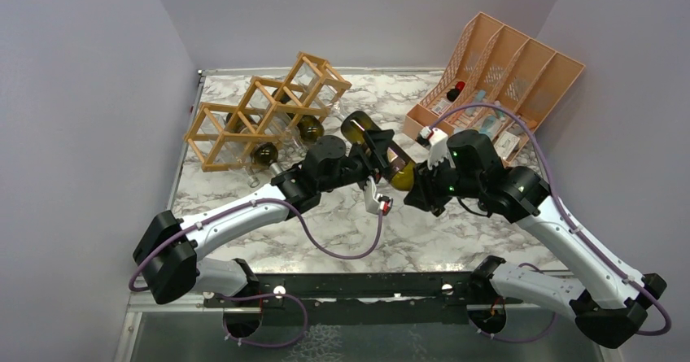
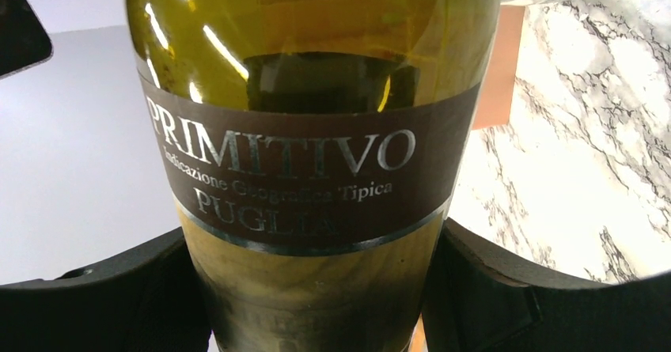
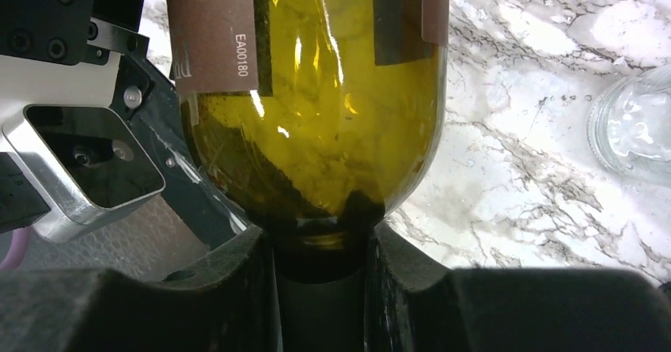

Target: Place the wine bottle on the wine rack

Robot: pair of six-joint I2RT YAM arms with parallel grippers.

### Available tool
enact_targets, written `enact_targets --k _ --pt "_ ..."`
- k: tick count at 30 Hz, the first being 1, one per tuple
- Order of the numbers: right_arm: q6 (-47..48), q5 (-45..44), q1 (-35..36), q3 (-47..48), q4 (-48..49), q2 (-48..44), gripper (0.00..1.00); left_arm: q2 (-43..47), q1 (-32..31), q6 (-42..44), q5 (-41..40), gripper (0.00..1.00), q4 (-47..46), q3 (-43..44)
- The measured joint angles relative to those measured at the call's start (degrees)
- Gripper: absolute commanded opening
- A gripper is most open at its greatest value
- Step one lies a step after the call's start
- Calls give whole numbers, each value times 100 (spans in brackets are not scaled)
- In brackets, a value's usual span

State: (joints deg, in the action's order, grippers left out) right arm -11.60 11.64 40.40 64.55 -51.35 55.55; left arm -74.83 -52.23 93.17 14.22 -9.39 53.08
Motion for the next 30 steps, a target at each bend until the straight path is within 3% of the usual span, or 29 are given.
enact_targets --k 2,3,14,22,27,30 --pt "-13 -31 0 0 37 -4 1 0 2 -50 -26 96 -22 -2" --pt "-17 -55 0 0 63 -9 1 0 4 -81 -42 99 -35 -4" --pt "-203 -892 13 4 243 -125 1 131 -11 -699 -39 99 -289 -7" --pt "-426 -1681 -2 9 345 -177 1 680 -31 -1606 -55 99 -658 -42" --pt "-518 -1727 -2 63 629 -151 1 1123 -31 -2791 -704 99 -1508 -302" --pt "-540 -1714 -2 131 898 -68 1 1172 -42 -3851 -1801 99 -1825 -116"
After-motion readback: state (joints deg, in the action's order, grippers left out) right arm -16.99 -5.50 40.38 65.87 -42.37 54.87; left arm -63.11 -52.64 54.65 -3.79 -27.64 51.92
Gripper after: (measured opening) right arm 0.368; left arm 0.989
